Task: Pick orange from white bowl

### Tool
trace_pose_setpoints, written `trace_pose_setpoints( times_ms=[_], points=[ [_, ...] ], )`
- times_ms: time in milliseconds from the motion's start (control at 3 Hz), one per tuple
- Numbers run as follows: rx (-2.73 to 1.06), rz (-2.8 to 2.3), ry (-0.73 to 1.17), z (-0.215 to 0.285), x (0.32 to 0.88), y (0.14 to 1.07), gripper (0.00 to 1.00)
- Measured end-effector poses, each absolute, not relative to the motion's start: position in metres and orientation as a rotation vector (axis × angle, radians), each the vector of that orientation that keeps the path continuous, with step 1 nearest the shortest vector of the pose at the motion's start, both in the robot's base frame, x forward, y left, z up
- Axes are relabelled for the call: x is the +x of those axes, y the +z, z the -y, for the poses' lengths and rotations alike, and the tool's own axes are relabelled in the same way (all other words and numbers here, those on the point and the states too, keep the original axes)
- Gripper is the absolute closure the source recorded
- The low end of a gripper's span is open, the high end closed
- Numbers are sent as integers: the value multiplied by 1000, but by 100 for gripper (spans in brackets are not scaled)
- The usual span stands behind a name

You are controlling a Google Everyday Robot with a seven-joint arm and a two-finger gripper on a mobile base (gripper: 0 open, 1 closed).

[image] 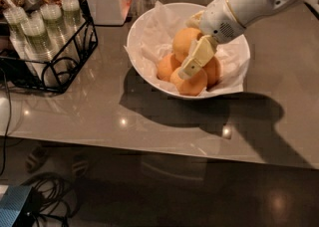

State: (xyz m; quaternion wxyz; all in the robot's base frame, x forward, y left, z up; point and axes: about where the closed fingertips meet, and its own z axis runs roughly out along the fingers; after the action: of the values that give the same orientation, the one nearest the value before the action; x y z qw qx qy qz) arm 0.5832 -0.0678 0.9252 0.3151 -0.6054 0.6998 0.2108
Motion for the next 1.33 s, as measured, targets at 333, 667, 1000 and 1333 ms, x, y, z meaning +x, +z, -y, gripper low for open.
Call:
trace_pose_setpoints(
  times_ms=[333, 667, 1000, 1333],
  points=[
    [-1597, -1842, 557, 66, 584, 925, 0],
    [-1597, -1842, 557, 66, 584, 925, 19],
    [-1597, -1842, 557, 66, 584, 925, 42],
    [-1597, -1842, 557, 66, 584, 925, 66]
  ],
)
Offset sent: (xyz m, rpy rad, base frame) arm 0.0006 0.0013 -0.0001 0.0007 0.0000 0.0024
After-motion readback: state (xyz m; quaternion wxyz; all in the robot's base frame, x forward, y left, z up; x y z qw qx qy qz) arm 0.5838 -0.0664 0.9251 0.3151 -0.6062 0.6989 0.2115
